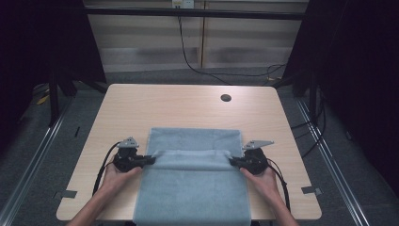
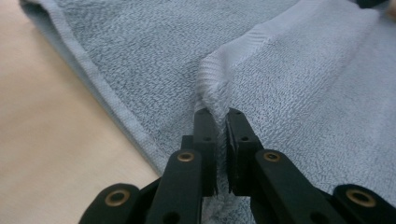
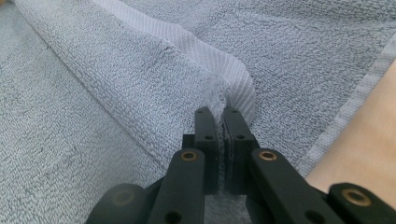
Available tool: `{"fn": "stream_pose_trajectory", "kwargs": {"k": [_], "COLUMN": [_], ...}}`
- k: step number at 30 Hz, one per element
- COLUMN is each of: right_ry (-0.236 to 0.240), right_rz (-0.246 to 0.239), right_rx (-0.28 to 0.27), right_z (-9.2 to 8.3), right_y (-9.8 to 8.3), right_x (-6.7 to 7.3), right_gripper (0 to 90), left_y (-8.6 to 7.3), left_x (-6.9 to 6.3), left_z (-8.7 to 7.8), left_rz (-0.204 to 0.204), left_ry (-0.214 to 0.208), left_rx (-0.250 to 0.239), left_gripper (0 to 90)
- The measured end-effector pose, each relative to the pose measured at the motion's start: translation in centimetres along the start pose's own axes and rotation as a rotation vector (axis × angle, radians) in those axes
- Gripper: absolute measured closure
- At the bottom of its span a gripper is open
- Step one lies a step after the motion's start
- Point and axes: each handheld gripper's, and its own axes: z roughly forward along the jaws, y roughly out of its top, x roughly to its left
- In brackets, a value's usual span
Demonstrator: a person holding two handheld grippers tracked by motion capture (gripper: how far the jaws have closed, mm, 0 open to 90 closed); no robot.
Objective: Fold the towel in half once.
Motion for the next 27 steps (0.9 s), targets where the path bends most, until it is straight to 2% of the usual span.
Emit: {"fn": "stream_pose_trajectory", "kwargs": {"k": [3, 5, 9, 12, 15, 17, 21, 24, 25, 27], "right_ry": [-0.027, -0.03, -0.057, -0.085, -0.105, -0.118, -0.128, -0.154, -0.167, -0.196], "right_rz": [-0.019, -0.002, 0.009, 0.005, 0.017, 0.043, 0.078, 0.097, 0.113, 0.112], "right_rx": [0.011, 0.003, 0.003, 0.023, 0.021, 0.009, -0.016, -0.044, -0.058, -0.045], "right_z": [1.0, 1.7, 3.2, 4.3, 5.3, 5.8, 6.4, 6.9, 7.1, 7.4], "right_y": [1.4, 2.1, 3.8, 5.3, 6.5, 7.0, 7.4, 7.7, 7.7, 8.2], "right_x": [-0.7, -1.5, -2.9, -3.8, -4.8, -5.2, -5.9, -6.2, -6.3, -6.4], "right_gripper": [86.7, 86.7, 86.8, 86.8, 86.7, 86.7, 86.7, 86.8, 86.7, 86.7], "left_y": [0.9, 1.5, 2.9, 4.0, 4.7, 5.0, 5.9, 6.5, 6.6, 6.7], "left_x": [1.3, 2.2, 3.2, 4.2, 5.5, 6.5, 7.0, 7.3, 7.4, 7.6], "left_z": [0.7, 1.1, 2.0, 2.7, 3.4, 3.7, 4.4, 4.9, 5.1, 5.2], "left_rz": [-0.034, -0.054, -0.047, -0.049, -0.053, -0.084, -0.066, -0.052, -0.065, -0.089], "left_ry": [0.011, 0.02, 0.061, 0.091, 0.088, 0.086, 0.125, 0.159, 0.167, 0.162], "left_rx": [-0.014, -0.013, 0.0, 0.005, -0.011, -0.028, -0.03, -0.026, -0.039, -0.041], "left_gripper": [84.6, 84.7, 84.7, 84.6, 84.7, 84.8, 84.9, 84.9, 85.0, 85.0]}}
